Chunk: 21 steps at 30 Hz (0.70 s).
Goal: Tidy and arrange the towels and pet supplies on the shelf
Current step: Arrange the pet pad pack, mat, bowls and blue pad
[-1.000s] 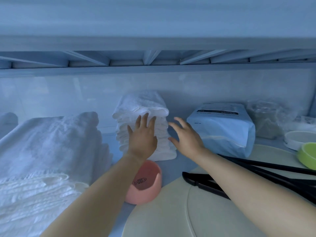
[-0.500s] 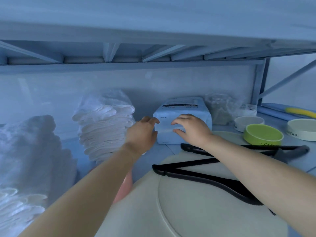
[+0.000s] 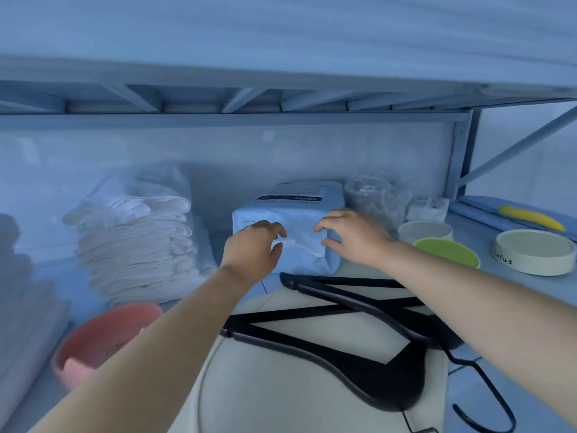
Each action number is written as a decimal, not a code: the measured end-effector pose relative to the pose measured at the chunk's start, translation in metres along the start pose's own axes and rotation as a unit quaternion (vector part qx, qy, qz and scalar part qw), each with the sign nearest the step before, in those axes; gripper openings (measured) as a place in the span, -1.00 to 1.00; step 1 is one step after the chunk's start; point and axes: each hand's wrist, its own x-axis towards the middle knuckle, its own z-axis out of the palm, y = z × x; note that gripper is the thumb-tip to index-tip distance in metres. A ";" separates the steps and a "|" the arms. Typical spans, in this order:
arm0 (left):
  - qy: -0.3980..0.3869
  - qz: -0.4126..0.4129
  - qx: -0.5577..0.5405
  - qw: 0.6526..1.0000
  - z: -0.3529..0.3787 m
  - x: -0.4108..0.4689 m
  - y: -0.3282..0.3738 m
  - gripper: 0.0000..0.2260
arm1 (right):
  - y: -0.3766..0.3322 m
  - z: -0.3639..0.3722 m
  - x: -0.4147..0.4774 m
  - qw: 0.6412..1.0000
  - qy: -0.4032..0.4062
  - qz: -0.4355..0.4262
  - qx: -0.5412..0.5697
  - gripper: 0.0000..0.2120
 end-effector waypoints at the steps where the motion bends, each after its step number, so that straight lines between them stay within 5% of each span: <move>1: -0.002 -0.007 0.003 1.000 0.004 0.001 0.004 -0.79 | 0.005 0.002 0.000 1.000 -0.003 -0.010 0.001 -0.75; 10: -0.005 -0.085 0.027 0.996 0.023 -0.004 0.023 -0.79 | 0.025 0.022 0.004 0.991 -0.012 -0.135 -0.011 -0.70; 21: -0.007 -0.108 0.053 0.993 0.022 -0.011 0.029 -0.80 | 0.035 0.041 -0.002 0.976 0.072 -0.206 -0.009 -0.77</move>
